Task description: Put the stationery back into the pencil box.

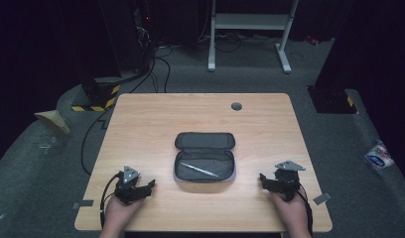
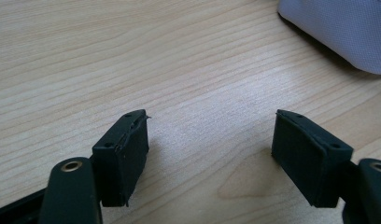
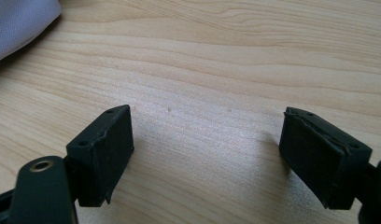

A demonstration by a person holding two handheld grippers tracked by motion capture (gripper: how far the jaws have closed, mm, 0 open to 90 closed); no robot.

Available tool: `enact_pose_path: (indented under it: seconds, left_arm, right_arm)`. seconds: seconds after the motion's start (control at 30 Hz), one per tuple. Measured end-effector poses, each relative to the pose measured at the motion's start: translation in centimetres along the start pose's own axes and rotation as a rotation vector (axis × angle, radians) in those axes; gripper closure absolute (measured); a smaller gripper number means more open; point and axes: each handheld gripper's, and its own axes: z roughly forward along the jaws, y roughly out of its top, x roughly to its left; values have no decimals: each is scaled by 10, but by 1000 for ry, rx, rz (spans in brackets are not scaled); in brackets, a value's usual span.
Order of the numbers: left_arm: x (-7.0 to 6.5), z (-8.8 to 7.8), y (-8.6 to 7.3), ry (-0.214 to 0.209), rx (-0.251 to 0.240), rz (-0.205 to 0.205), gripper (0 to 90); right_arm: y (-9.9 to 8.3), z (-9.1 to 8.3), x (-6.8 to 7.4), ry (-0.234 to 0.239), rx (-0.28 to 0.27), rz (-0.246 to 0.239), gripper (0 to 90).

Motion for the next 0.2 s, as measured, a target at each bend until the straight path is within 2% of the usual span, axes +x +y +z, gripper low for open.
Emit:
enact_pose_path:
  seconds: [0.2]
  left_arm:
    - [-1,0,-1,-3,-2,-8,273]
  right_arm:
    - [0,0,0,0,0,0,174]
